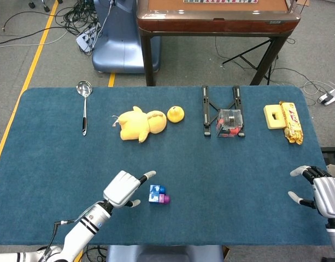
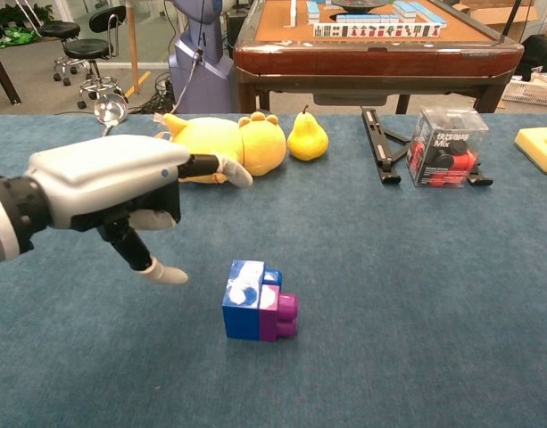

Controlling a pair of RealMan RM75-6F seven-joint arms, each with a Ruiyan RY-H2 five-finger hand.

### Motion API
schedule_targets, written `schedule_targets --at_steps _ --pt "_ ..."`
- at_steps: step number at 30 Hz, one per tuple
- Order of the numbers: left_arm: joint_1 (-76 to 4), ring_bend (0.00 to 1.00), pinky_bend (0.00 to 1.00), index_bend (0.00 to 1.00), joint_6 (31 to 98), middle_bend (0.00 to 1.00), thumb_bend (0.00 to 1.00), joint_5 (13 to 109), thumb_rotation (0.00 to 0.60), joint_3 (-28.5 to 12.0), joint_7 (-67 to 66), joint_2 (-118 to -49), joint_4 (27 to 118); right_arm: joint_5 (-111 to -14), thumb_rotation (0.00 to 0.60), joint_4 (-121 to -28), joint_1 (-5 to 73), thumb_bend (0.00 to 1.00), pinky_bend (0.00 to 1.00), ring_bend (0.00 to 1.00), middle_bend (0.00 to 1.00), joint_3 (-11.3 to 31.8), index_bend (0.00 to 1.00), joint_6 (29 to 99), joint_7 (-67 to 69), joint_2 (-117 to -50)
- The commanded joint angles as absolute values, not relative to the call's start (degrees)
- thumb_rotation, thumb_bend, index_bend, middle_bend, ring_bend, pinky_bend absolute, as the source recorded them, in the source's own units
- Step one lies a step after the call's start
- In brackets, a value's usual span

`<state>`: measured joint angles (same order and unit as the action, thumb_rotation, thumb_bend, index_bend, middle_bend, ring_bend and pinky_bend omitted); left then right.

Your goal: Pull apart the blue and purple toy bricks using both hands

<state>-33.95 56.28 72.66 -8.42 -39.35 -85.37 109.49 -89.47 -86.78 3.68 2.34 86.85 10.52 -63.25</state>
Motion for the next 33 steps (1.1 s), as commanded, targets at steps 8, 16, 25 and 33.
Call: schedule_targets --at_steps 8,16,25,33 --pt "-37.12 1.00 1.00 0.14 55.09 1.00 0.00 69.54 0.600 -6.96 -39.15 -90.13 105.71 -89.54 0.600 -85.92 3.77 0.01 0.49 0.34 0.42 2.26 0.45 86.62 11.31 -63.67" --pt "-38.55 1.00 1.00 0.13 55.93 1.00 0.00 68.68 0.600 -6.80 -37.78 -92.47 103.32 -89.38 0.600 -85.57 3.81 0.01 0.49 0.34 0.42 2.21 0.45 86.32 11.48 -63.96" --pt "-39.55 1.00 1.00 0.13 56.66 1.00 0.00 67.68 0.600 -6.22 -36.78 -94.68 100.05 -89.37 0.600 -84.95 4.20 0.01 0.49 0.34 0.42 2.06 0.45 85.48 11.61 -64.66" --pt "-40.05 1.00 1.00 0.13 57.11 1.00 0.00 67.69 0.600 -6.26 -33.78 -96.29 97.70 -89.30 0.600 -85.06 4.10 0.01 0.49 0.34 0.42 2.04 0.45 85.61 11.46 -64.60"
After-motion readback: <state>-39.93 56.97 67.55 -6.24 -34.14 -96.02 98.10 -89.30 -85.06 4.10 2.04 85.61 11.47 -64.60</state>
